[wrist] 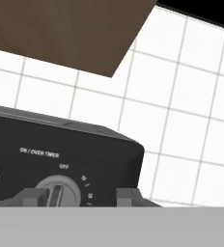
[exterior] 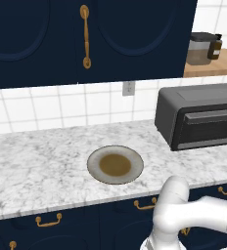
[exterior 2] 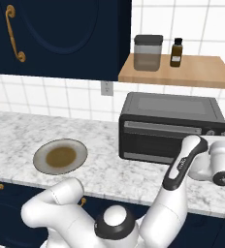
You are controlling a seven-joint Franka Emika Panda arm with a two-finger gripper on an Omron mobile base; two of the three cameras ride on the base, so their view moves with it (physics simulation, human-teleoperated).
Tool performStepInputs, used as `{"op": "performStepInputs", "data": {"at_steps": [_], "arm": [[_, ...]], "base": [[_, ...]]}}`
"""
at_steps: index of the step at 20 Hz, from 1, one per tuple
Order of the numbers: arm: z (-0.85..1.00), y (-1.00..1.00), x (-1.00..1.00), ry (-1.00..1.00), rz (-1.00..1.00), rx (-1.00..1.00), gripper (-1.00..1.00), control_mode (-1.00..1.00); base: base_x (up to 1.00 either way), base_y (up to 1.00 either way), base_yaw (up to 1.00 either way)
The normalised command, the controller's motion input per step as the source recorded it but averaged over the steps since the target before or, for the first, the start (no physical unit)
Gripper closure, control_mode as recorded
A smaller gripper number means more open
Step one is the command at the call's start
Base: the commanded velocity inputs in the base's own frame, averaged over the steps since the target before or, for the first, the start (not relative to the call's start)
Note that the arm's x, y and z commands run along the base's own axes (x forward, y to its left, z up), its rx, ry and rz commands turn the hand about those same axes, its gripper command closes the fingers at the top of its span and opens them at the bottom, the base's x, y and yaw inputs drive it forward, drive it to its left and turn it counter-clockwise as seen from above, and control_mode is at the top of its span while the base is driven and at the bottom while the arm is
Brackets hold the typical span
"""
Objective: Pick up the kebab skewer and baguette bread, and place them inside the toaster oven. Close the toaster oven door and start by setting the timer.
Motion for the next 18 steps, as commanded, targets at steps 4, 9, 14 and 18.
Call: {"op": "performStepInputs", "data": {"at_steps": [4, 9, 14, 18], "arm": [[0.00, 0.00, 0.00, -0.04, -0.22, 0.00, 1.00, -1.00], [0.00, 0.00, 0.09, -0.03, -0.21, 0.00, 1.00, -1.00], [0.00, 0.03, 0.03, -0.08, -0.14, 0.00, 1.00, -1.00], [0.00, 0.14, 0.00, -0.10, -0.17, -0.01, 1.00, -1.00]], "base": [[0.00, 0.00, 0.00], [0.00, 0.00, 0.00], [0.00, 0.00, 0.00], [0.00, 0.00, 0.00]]}}
